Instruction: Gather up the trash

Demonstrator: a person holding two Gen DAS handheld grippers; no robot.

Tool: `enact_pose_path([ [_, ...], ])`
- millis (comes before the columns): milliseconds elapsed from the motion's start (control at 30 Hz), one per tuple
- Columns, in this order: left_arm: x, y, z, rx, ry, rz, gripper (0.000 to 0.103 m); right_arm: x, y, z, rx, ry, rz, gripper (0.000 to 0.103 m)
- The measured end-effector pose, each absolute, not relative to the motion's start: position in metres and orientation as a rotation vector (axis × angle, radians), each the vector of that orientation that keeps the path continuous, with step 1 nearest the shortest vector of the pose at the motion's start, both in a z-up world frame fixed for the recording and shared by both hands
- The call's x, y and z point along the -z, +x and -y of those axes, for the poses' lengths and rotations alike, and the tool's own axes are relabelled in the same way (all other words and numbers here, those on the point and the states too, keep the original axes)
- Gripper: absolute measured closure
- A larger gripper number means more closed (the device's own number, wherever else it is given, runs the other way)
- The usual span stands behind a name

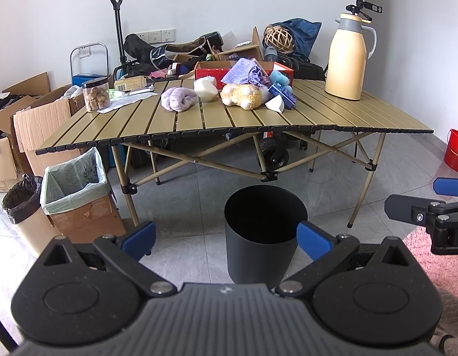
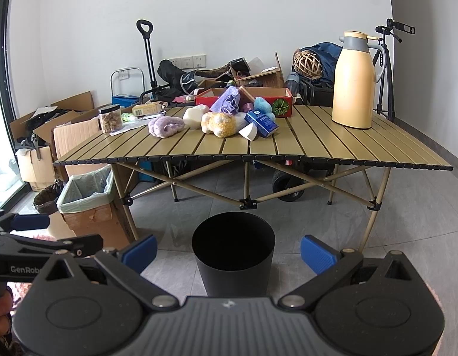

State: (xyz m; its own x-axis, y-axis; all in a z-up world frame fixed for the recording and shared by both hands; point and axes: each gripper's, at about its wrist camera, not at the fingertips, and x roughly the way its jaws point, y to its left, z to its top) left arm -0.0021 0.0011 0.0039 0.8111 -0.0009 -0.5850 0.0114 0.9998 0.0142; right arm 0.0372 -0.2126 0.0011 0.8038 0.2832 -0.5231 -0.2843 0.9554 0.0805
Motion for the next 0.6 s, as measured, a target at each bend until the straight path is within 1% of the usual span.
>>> enact_pose_path([
  [600, -0.0055, -0.0023, -0.0022, 0.006, 0.019, -0.623, 0.0, -0.0051, 0.0388, 0.2136, -0.304, -0.002, -0.556, 0.0],
])
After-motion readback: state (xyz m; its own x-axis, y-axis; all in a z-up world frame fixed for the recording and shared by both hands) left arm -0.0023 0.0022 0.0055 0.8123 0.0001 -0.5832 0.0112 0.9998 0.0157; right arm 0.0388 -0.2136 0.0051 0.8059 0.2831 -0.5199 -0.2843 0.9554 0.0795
